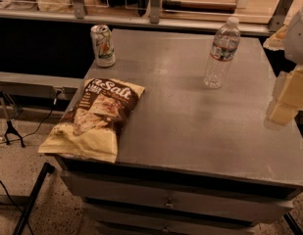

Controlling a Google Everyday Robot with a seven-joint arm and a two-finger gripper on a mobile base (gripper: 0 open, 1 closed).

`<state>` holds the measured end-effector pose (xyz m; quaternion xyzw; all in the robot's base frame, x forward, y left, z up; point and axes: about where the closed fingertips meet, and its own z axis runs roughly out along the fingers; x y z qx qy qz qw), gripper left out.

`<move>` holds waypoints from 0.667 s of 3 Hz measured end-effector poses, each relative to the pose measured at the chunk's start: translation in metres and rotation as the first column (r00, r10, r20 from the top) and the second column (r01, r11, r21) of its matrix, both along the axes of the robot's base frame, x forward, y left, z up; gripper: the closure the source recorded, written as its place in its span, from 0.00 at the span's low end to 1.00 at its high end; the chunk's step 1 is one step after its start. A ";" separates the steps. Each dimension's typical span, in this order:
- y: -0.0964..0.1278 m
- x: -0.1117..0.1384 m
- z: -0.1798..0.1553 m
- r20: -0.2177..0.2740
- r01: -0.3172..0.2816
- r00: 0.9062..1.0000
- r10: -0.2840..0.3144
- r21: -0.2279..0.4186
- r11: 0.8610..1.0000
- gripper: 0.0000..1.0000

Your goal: Move water bottle near brown chip bag

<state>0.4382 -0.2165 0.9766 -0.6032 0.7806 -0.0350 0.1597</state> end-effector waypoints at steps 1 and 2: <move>0.000 0.004 0.002 0.012 0.001 1.000 -0.001 0.006 1.000 0.00; 0.001 0.014 0.006 0.039 0.004 0.999 -0.005 0.022 1.000 0.00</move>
Offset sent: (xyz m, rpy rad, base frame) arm 0.0272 -0.0004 0.0053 0.0410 -0.0508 -0.0069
